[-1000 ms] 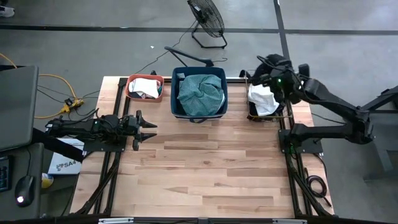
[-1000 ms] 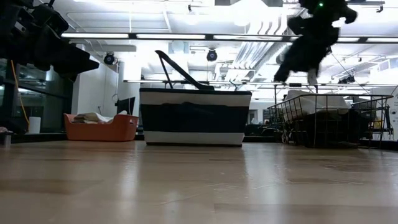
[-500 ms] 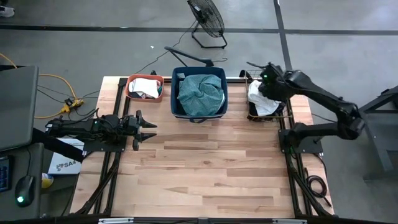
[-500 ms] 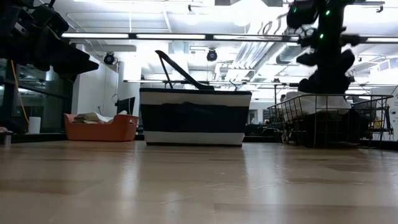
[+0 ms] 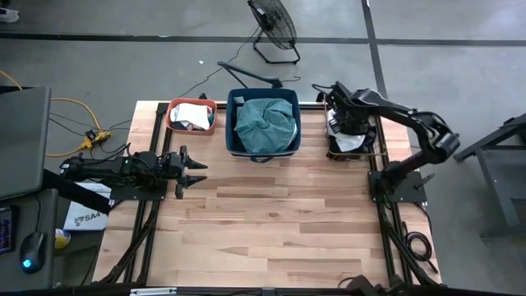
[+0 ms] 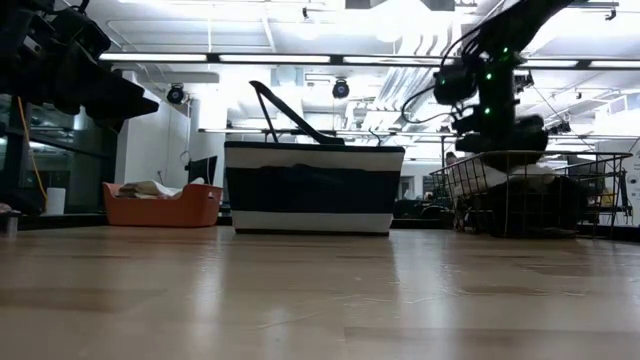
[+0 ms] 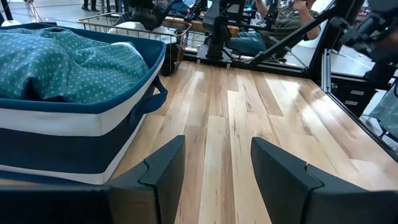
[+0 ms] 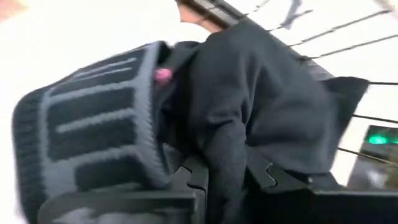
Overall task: Pick & Place Cloths
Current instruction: Put the black boxer into the wire basket
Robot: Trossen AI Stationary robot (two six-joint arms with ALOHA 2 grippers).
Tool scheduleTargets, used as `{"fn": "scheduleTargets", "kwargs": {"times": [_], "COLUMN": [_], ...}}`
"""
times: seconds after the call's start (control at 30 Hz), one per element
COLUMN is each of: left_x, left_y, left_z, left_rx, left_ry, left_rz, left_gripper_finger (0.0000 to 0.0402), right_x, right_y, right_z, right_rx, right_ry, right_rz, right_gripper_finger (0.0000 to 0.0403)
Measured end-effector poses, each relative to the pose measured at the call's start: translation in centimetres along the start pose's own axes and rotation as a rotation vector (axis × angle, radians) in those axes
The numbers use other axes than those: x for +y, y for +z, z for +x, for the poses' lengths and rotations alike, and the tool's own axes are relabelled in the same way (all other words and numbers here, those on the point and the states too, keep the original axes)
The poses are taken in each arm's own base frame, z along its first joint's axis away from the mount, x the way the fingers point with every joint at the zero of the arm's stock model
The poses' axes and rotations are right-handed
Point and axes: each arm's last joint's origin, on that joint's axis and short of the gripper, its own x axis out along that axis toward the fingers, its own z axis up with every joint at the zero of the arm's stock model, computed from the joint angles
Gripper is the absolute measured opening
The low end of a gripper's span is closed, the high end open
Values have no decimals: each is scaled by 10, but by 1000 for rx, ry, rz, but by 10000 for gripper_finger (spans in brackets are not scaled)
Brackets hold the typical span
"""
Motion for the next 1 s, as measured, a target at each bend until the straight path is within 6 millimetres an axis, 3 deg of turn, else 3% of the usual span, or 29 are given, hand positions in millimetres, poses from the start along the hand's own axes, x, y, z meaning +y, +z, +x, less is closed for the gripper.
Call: {"fn": "scheduleTargets", "kwargs": {"times": [0.27,0.7,1.0], "left_x": [0,0,0], "left_y": [0,0,0], "left_z": [0,0,0], "left_rx": [0,1,1], "left_ry": [0,0,0], "left_rz": [0,-14,-14], "left_gripper_finger": [179,179,179], "right_x": [7,-3,-13], "right_y": [7,10,5], "right_z": [24,36,12], "right_rx": [85,140,48], "right_ry": [90,165,170], "right_rz": [-22,-18,-33], "right_gripper_finger": [30,31,143]}}
